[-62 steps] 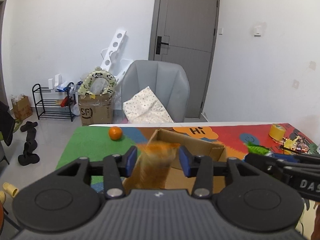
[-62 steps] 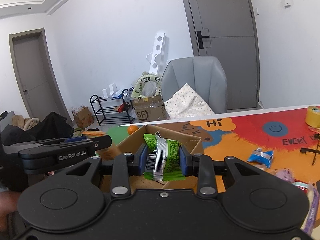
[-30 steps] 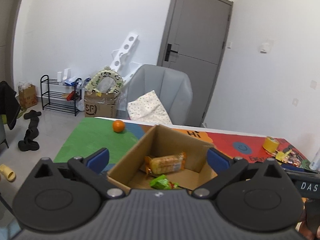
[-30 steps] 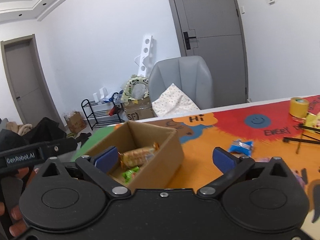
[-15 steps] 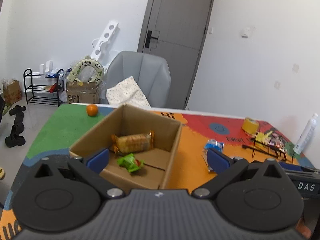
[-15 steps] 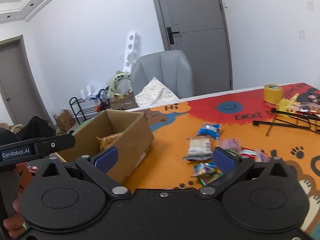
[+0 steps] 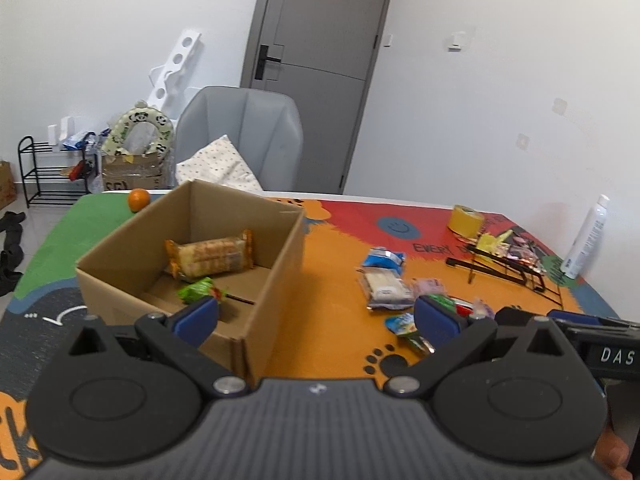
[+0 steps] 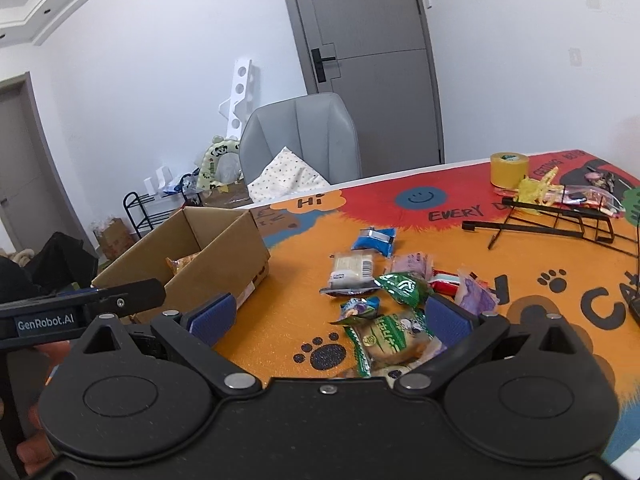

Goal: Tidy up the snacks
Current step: 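Move both tools back toward the snack pile on the table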

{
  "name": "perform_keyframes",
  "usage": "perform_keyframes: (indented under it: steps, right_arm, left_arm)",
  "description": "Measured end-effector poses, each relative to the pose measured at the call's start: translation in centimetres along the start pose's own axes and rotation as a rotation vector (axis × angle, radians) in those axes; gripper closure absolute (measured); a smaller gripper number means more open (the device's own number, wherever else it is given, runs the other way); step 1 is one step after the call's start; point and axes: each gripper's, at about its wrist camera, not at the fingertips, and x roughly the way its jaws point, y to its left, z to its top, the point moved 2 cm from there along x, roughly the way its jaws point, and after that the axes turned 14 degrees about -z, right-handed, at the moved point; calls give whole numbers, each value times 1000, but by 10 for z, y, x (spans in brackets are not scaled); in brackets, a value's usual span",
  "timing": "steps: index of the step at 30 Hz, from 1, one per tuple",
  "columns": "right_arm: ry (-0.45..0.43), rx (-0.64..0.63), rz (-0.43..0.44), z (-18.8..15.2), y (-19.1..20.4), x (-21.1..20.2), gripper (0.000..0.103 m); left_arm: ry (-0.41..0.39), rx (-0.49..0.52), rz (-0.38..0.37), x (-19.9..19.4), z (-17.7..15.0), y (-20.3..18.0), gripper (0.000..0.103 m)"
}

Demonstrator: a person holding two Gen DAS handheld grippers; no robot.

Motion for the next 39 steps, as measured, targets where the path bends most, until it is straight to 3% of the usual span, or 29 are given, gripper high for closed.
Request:
perform_keyframes:
  steps: [13, 24, 30, 39]
  right_arm:
    - [37, 42, -30, -18, -47, -5, 0]
    - [91, 72, -30, -39, -67, 4, 17]
    - [104, 82, -47, -48, -73, 6, 18]
    - [128, 95, -68, -59, -80, 9, 17]
  left_arm:
    - [48, 30, -82, 20, -23, -35, 0]
    - [109, 21, -144, 40, -55, -51, 2]
    - [154, 44, -154, 48, -74, -62, 2]
    - [213, 107, -108, 75, -94, -75, 2]
